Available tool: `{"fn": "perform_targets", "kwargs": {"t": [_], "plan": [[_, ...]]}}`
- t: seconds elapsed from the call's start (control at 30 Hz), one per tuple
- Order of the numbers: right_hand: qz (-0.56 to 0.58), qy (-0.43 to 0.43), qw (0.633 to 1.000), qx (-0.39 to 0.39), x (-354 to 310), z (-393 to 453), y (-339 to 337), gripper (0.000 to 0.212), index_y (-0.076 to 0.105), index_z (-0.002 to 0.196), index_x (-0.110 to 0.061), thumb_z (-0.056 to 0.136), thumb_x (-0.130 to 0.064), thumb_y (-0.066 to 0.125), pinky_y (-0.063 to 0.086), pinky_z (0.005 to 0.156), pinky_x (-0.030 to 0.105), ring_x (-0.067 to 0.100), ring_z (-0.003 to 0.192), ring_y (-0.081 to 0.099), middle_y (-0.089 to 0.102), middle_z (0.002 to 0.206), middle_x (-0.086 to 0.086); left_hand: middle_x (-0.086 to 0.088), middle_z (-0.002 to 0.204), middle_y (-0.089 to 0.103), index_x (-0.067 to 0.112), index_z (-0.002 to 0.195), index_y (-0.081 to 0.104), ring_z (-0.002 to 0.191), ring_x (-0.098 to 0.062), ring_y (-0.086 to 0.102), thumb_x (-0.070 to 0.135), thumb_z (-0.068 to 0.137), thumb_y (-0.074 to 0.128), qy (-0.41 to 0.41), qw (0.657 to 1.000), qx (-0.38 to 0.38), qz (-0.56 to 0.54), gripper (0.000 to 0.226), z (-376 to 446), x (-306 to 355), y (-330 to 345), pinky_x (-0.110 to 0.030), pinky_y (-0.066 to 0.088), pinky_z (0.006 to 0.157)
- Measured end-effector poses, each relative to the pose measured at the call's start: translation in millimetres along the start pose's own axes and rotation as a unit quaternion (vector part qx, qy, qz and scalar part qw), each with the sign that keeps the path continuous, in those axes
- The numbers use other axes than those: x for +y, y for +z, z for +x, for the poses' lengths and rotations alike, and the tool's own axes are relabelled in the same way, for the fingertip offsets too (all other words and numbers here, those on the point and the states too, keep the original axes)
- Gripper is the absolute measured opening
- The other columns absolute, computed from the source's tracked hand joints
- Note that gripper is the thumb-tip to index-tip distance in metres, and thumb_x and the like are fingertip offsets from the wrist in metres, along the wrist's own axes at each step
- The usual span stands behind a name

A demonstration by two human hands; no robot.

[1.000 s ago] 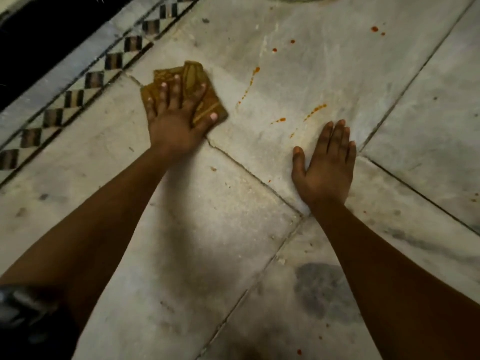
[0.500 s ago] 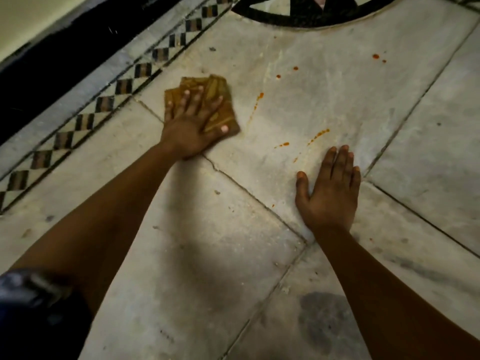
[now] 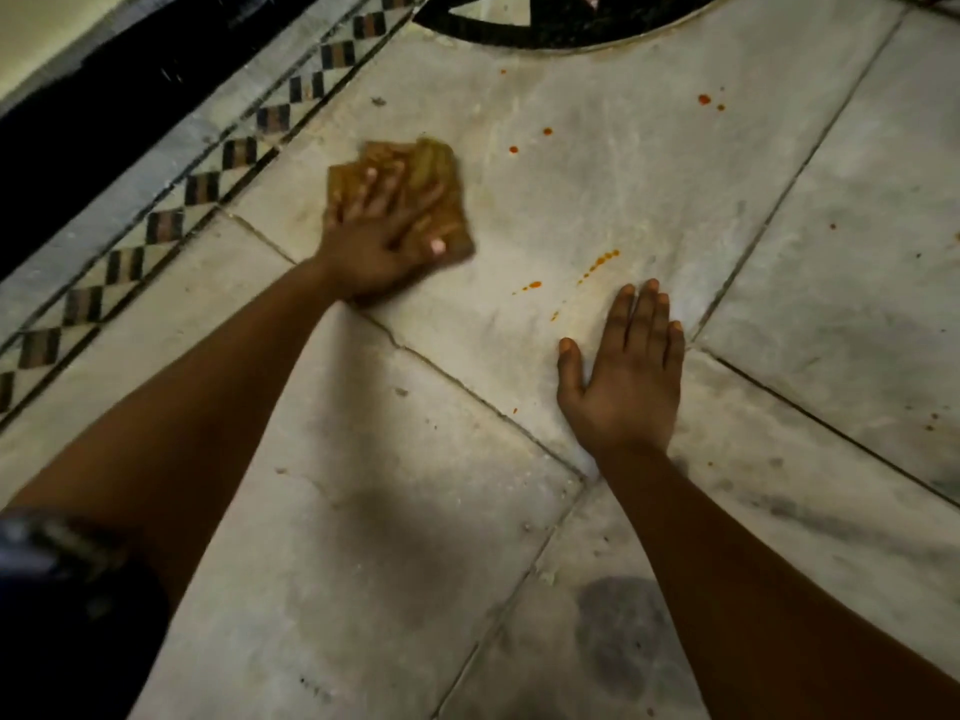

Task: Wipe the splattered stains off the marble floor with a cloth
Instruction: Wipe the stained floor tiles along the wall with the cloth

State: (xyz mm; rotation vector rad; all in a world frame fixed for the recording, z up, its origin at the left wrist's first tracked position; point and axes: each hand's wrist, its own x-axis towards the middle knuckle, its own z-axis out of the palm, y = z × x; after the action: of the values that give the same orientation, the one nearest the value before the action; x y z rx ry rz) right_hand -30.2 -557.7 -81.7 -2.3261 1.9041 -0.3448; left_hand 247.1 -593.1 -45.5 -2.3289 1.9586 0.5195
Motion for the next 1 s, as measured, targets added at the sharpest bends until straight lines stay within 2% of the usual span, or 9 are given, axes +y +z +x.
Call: {"fn": "perform_targets", "kwargs": {"t": [0.13, 0.23, 0.33, 0.43, 0.53, 0.63, 0.73, 0.9, 1.0], "plan": [[0.004, 0.001, 1.000, -0.003, 0.0, -0.4, 0.3, 0.077, 0.021, 0.147, 0.000, 0.089, -0.051, 0.022, 0.006, 0.116, 0.041, 0.031, 0.143, 0.017, 0.019, 0.154, 0.021, -0.005, 0.158, -0.015, 0.043, 0.147, -0.002, 0.144, -0.030, -0.015, 0.069, 0.089, 0.022, -0.105, 0.994, 0.019, -0.007, 0.068, 41.6, 29.5, -6.0, -0.055, -0.012, 0.111], [0.009, -0.002, 1.000, 0.000, -0.4, 0.7, 0.3, 0.077, 0.022, 0.147, 0.000, 0.089, -0.050, 0.024, 0.007, 0.116, 0.042, 0.032, 0.143, 0.018, 0.020, 0.153, 0.022, -0.004, 0.158, -0.011, 0.042, 0.147, 0.000, 0.145, -0.027, -0.011, 0.068, 0.089, 0.020, -0.022, 0.998, 0.040, 0.036, 0.066, 5.4, 59.6, 16.3, -0.053, -0.009, 0.112], [0.002, -0.002, 1.000, -0.005, 0.6, 0.1, 0.0, 0.076, 0.021, 0.147, 0.000, 0.090, -0.050, 0.025, 0.008, 0.116, 0.042, 0.032, 0.143, 0.017, 0.019, 0.154, 0.022, 0.001, 0.159, -0.009, 0.048, 0.144, 0.001, 0.145, -0.024, -0.009, 0.072, 0.079, 0.013, 0.043, 0.998, 0.031, 0.043, 0.070, -42.0, 39.1, 27.6, -0.050, -0.007, 0.113], [-0.005, -0.003, 1.000, -0.018, 0.4, -0.2, 0.7, 0.077, 0.016, 0.148, -0.001, 0.090, -0.051, 0.022, 0.002, 0.117, 0.040, 0.031, 0.145, 0.012, 0.014, 0.155, 0.021, 0.000, 0.158, -0.012, 0.044, 0.146, -0.001, 0.145, -0.025, -0.013, 0.069, 0.086, 0.022, -0.029, 0.999, 0.002, 0.020, 0.069, -22.3, 14.0, 9.2, -0.050, -0.009, 0.113], [-0.006, 0.000, 0.999, -0.035, 1.4, -0.2, -2.2, 0.078, 0.010, 0.149, -0.003, 0.089, -0.052, 0.018, -0.002, 0.116, 0.038, 0.028, 0.146, 0.007, 0.008, 0.157, 0.019, -0.006, 0.157, -0.016, 0.037, 0.148, -0.002, 0.144, -0.030, -0.016, 0.064, 0.092, 0.021, -0.122, 0.992, 0.003, -0.014, 0.066, 11.4, 46.6, -3.5, -0.055, -0.013, 0.110], [0.007, -0.006, 0.999, -0.046, 0.4, 1.7, -10.6, 0.081, 0.009, 0.149, -0.002, 0.087, -0.054, 0.016, -0.002, 0.116, 0.038, 0.028, 0.146, 0.006, 0.008, 0.157, 0.018, -0.006, 0.157, -0.017, 0.038, 0.148, -0.005, 0.144, -0.029, -0.015, 0.061, 0.094, 0.020, -0.059, 0.998, -0.016, 0.014, 0.064, -0.1, 84.8, 1.6, -0.056, -0.013, 0.110], [0.021, -0.019, 0.998, -0.059, 8.6, 5.3, -10.1, 0.086, 0.007, 0.148, -0.001, 0.084, -0.058, 0.012, -0.005, 0.116, 0.035, 0.029, 0.146, 0.005, 0.006, 0.157, 0.018, 0.001, 0.157, -0.016, 0.045, 0.146, -0.001, 0.145, -0.023, -0.014, 0.059, 0.094, 0.026, 0.007, 1.000, -0.002, 0.005, 0.060, -24.9, 68.6, 18.6, -0.052, -0.010, 0.112], [0.023, 0.010, 0.997, -0.075, 34.8, 53.4, -12.7, 0.086, 0.001, 0.148, 0.002, 0.091, -0.059, 0.025, -0.008, 0.115, 0.037, 0.030, 0.145, -0.005, -0.005, 0.156, 0.022, 0.000, 0.158, -0.016, 0.044, 0.146, -0.004, 0.144, -0.026, -0.014, 0.059, 0.094, 0.023, -0.071, 0.997, 0.004, -0.026, 0.060, 0.4, 41.3, 6.6, -0.052, -0.010, 0.113], [0.000, 0.035, 0.998, -0.060, 44.8, 75.3, -11.6, 0.090, 0.001, 0.148, 0.001, 0.084, -0.061, 0.016, -0.007, 0.115, 0.035, 0.027, 0.146, -0.004, -0.004, 0.157, 0.019, -0.003, 0.157, -0.017, 0.041, 0.147, -0.004, 0.144, -0.028, -0.016, 0.060, 0.094, 0.020, -0.133, 0.989, 0.027, -0.056, 0.062, 35.0, 39.1, -5.9, -0.054, -0.012, 0.112]]}}
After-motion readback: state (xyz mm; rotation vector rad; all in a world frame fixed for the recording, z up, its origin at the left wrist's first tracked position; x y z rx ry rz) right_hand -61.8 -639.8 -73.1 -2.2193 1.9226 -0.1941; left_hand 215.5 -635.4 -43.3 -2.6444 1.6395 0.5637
